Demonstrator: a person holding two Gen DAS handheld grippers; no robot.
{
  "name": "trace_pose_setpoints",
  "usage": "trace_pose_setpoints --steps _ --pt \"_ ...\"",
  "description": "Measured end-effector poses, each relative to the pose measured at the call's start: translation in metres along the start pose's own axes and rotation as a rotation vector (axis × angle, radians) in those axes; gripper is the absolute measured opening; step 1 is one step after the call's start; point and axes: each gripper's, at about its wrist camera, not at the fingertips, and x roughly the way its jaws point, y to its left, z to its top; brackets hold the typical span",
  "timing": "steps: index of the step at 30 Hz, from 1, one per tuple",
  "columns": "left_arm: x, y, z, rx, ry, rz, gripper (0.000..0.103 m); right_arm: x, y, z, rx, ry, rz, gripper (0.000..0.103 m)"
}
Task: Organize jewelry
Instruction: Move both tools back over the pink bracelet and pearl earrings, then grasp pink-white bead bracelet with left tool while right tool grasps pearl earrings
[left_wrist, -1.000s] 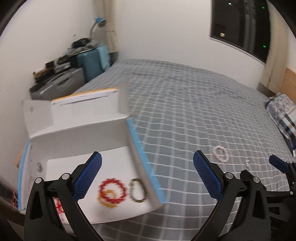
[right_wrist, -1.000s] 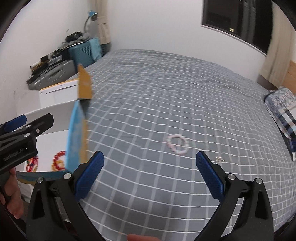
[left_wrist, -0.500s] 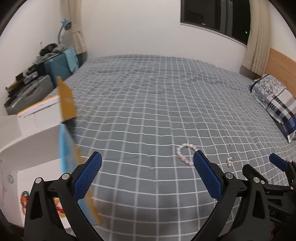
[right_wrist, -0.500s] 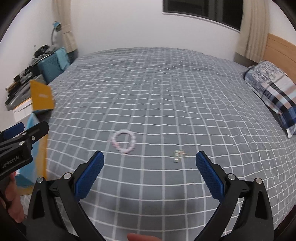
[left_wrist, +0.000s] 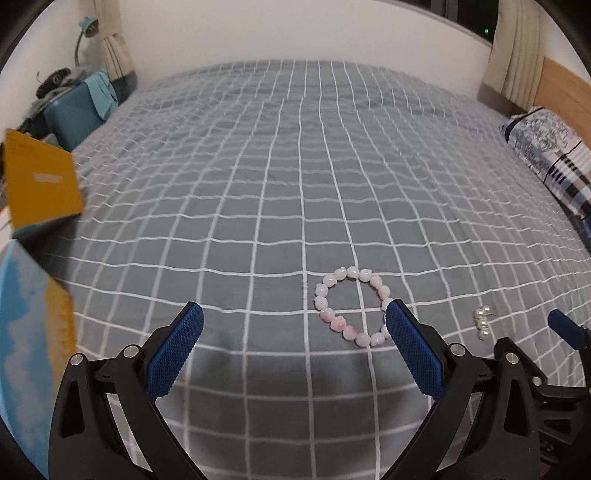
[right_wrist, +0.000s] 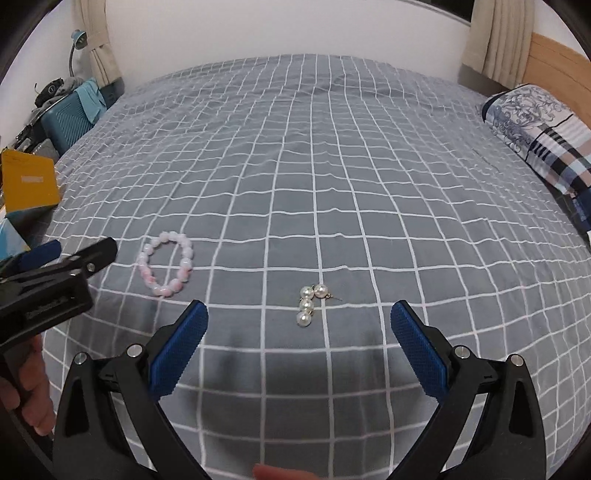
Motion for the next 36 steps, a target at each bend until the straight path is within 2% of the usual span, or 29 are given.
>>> trace_pose_setpoints --steps 5,9,14,22,25,29,31,33,36 --pt "0.036 -0.003 0.000 -0.020 0.043 0.008 0.097 0.025 -0.009 0.004 0.004 0.036 -0.004 0.095" --pt "0.049 -0.003 0.000 -0.015 0.042 0.018 0.097 0.041 -0.014 0.008 0.010 0.063 0.010 0.092" --pt "0.067 -0.004 -0.003 -0.020 0.072 0.014 0.095 0.056 -0.012 0.011 0.023 0.099 0.019 0.080" --pt "0.078 -0.005 -0.006 -0.022 0.102 -0.012 0.069 0.069 -0.009 0.009 0.026 0.146 0.008 0.055" --pt "0.077 -0.008 -0.005 -0.011 0.114 -0.028 0.051 0.071 -0.011 0.009 0.028 0.153 -0.009 0.046" --pt "0.073 -0.011 -0.006 0.003 0.123 -0.037 0.037 0.071 -0.014 0.009 0.033 0.154 -0.014 0.033" --pt "0.073 -0.011 -0.006 0.005 0.124 -0.037 0.025 0.071 -0.014 0.008 0.033 0.155 -0.017 0.026" --pt "0.072 -0.008 -0.006 0.001 0.124 -0.036 0.016 0.071 -0.014 0.008 0.032 0.156 -0.023 0.025" --pt "0.070 -0.005 -0.003 -0.008 0.120 -0.041 0.009 0.069 -0.016 0.008 0.049 0.153 -0.017 0.023"
